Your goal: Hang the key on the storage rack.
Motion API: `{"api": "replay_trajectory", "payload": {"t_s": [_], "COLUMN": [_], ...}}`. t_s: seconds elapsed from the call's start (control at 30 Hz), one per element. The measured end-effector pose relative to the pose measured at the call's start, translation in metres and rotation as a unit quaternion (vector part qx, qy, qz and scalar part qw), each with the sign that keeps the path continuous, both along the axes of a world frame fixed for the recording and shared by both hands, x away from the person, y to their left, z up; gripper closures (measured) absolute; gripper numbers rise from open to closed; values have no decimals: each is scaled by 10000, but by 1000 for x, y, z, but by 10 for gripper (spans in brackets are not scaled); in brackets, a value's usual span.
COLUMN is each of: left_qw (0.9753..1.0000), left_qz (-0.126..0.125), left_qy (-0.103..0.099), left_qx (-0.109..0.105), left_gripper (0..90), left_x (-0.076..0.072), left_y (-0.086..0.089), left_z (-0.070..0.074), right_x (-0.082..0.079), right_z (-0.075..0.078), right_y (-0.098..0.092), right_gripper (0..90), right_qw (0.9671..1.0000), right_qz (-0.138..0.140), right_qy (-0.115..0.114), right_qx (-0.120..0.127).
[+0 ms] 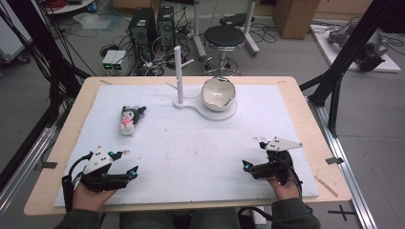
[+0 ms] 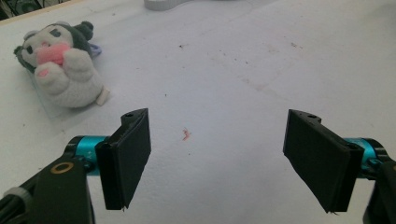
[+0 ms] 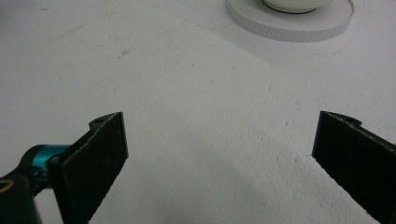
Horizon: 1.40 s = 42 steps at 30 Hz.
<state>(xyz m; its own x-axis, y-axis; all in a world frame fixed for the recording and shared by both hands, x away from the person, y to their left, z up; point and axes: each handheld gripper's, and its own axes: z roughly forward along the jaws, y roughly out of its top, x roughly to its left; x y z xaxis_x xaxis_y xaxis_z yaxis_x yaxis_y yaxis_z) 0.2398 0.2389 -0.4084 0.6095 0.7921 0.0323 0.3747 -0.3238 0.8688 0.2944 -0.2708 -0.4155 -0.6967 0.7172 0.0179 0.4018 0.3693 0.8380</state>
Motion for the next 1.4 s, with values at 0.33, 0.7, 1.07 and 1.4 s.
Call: {"api": "replay_trajectory", "payload": {"t_s": [0.33,0.7,1.07,1.4], "left_qw": [10000,10000,9999,9999], "left_qz": [-18,-29,-51,-42], "left_qy": [8,-33,-95,-108], "left_qx": [38,31,68,52], "left_gripper": [239,240,247,247], "left_x": [0,0,0,-1], "left_y": [0,1,1,0], "left_z": [-2,-2,-1,0], "right_x": [-2,-2,-2,-3], "right_z": [1,0,1,2], "right_y": [0,1,1,1], "right_gripper": [24,24,24,24], "right_qw": [10000,10000,9999,9999], "right_qz": [19,33,33,23], "right_qy": [-9,-36,-73,-104], "right_qx": [-24,-75,-95,-85]}}
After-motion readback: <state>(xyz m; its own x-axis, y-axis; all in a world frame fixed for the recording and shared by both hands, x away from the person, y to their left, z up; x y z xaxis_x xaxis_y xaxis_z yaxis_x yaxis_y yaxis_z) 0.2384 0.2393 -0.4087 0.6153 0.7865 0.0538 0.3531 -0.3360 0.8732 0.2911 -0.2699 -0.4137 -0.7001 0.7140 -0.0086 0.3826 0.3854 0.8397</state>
